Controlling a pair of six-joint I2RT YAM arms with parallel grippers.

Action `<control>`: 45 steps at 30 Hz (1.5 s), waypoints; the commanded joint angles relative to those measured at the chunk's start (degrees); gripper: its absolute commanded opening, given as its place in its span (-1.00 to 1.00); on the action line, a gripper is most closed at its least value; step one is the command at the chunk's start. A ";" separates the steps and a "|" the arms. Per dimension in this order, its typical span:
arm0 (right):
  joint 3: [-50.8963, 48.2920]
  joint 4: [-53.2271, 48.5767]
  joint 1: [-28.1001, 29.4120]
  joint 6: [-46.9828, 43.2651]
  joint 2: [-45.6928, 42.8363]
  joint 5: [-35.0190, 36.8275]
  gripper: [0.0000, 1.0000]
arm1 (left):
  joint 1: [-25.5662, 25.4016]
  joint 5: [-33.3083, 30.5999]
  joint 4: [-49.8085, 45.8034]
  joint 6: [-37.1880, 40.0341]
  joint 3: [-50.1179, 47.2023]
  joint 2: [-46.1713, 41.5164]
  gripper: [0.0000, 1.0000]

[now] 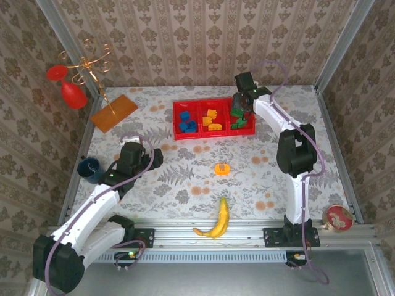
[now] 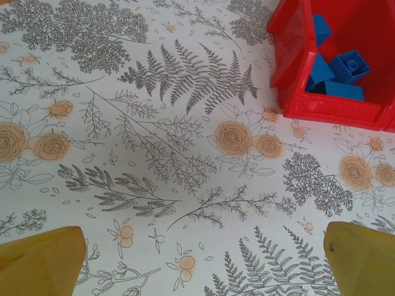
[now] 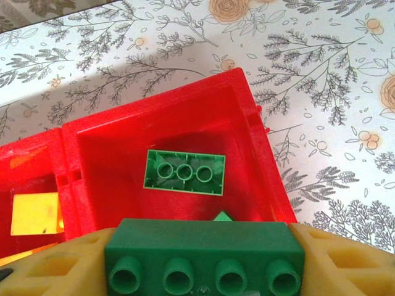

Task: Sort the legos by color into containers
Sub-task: Place the lego in the container.

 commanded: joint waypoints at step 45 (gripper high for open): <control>-45.42 -4.01 18.15 4.86 -35.95 -2.87 0.69 | -11.34 1.08 6.87 -1.45 5.52 10.44 1.00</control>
